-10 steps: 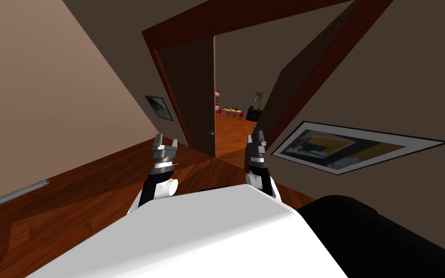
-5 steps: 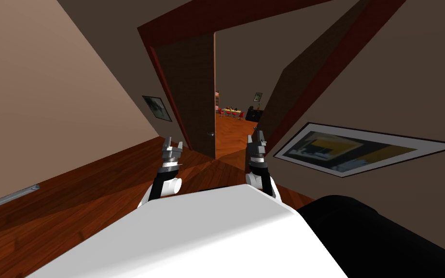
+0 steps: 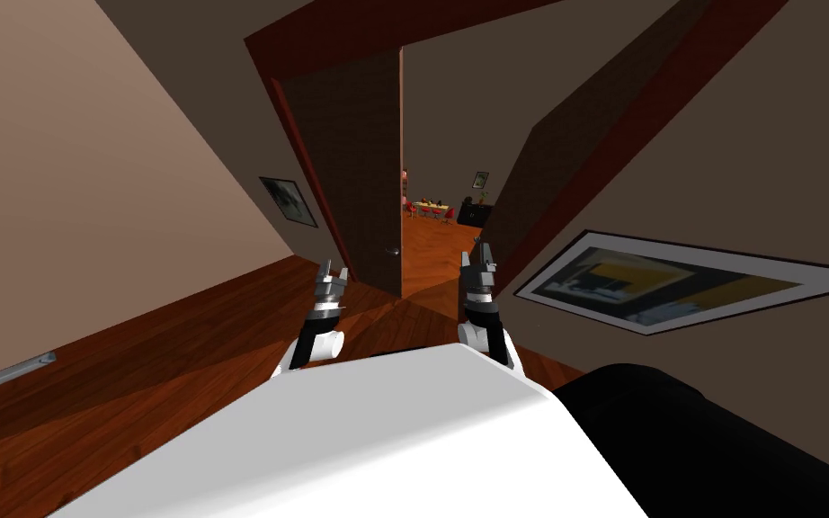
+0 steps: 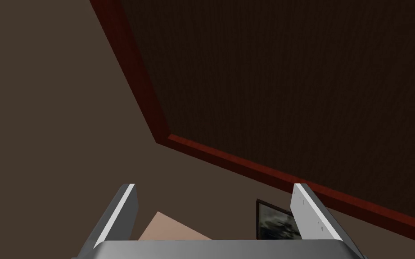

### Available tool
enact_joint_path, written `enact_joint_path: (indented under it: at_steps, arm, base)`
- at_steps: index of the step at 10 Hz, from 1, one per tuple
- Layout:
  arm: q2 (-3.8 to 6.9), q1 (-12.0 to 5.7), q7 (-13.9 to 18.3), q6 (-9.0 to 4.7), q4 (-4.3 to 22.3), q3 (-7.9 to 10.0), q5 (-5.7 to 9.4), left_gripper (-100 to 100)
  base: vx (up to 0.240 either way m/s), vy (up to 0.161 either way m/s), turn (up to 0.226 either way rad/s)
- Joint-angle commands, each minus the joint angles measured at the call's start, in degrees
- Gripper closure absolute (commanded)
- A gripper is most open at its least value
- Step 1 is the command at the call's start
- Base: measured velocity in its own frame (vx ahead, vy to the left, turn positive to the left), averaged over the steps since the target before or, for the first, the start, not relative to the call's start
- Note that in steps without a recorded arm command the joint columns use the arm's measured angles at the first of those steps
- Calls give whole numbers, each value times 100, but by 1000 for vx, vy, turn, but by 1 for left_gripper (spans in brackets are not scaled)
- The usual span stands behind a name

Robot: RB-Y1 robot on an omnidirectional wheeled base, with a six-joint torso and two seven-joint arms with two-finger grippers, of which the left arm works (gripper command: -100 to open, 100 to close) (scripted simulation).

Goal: Push the door open

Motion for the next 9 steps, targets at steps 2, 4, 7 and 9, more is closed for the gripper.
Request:
enact_joint_path:
  at_steps: [2,4,7,9]
  arm:
    - [11,-178,-1,-136,471,-73,-55,-100]
    - [18,-317,-1,-230,863,-135,-99,-100]
    - [25,-530,-1,-373,1416,-229,-167,-100]
    - [23,-603,-2,-423,1674,-261,-190,-100]
  base:
    - [80,30,-24]
    - [107,34,-24]
    - [97,27,-22]
    - [59,26,-11]
